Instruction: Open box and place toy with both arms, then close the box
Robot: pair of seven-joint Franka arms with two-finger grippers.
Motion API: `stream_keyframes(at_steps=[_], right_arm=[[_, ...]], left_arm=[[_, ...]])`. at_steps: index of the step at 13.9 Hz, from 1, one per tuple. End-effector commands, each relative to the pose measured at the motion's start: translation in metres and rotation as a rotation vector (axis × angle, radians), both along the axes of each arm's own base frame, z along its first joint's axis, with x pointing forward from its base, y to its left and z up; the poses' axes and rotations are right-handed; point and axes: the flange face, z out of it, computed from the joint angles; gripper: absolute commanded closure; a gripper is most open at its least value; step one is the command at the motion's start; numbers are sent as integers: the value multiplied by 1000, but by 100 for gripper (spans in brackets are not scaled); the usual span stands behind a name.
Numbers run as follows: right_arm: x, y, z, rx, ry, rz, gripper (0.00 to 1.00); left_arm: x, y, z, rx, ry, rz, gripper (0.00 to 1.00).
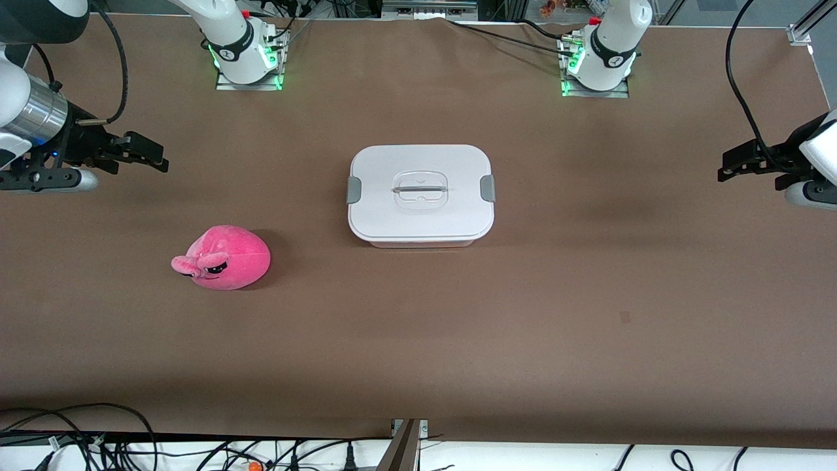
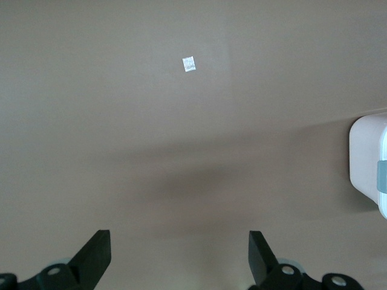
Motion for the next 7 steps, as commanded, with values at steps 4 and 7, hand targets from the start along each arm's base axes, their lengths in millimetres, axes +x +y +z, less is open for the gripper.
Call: stream_keyframes(at_steps=[4,7], right_arm=[[-7,-5,7,-30,-9,16,0],[-7,-11,6,-33,-8,13,0]], left_arm=[[3,-3,6,26,3,-6,0],[5,-11,3,11,9,-18,0]])
